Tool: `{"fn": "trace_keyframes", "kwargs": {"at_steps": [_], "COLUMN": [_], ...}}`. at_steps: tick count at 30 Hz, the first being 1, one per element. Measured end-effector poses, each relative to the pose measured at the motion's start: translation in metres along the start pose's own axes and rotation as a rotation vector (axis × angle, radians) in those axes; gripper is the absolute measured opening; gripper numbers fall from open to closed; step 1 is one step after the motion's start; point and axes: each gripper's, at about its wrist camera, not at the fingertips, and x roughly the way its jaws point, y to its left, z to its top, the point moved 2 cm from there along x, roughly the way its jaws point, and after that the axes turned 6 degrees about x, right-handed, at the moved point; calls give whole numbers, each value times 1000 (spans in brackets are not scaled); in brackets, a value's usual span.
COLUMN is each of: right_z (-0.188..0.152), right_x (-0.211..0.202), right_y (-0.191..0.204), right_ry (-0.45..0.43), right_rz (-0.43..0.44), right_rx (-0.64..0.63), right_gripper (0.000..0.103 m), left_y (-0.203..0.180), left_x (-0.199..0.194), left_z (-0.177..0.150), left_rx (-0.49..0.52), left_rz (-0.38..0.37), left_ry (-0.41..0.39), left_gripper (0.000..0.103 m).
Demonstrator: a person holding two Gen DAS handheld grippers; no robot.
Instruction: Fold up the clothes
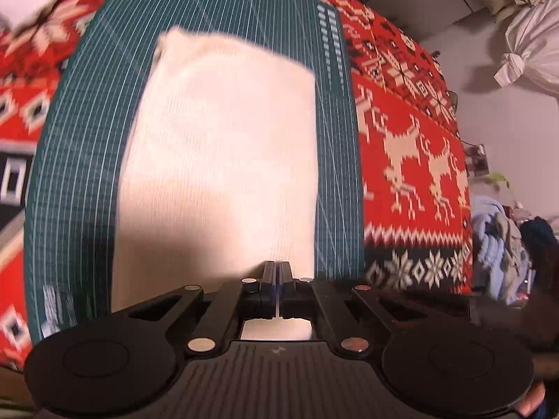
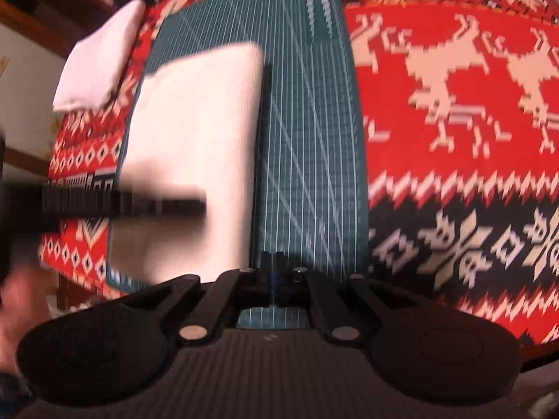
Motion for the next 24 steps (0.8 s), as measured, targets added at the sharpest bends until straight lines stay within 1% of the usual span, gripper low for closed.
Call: {"fn": "trace_keyframes", "kwargs": {"at_steps": [4,8,11,13,14,17,19,22,23,24], "right_z": [-2,-13,-24,-31,-32,-26,-11,20,32,43], "right_x": [13,24,28,30,29,21,17,16,18,21], "right_y": [14,25,29,30,30,22,19,18,18,19], "right_ry": [9,-6,0,26,34,18,-4,-40,-50,-53], "right_rz": [5,-38,-43,-34,-33,-48,-44,-13,-8,-4], "right_rx": [-10,-67,-86,-91,-93,-95,-74,-34,-23,-10], "right_gripper": [1,1,1,1,1,1,2,2,2,2], "left_y": [6,10,10,7,6,3,1,6,8,11], "left_x": [2,6,9,7,2,-18,-32,-40,-41,-38], "left_z": [-21,-33,-39,-41,-39,-26,-10,25,36,48], "left_rx": [-46,-75,-70,-53,-46,-24,-12,-10,-12,-19], "left_rz": [-29,-51,-62,-62,-67,-70,-58,-11,7,28], "left_ry": [19,28,68,82,69,13,-36,-101,-114,-111], "left_gripper": [1,1,1,1,1,1,1,1,1,1]}}
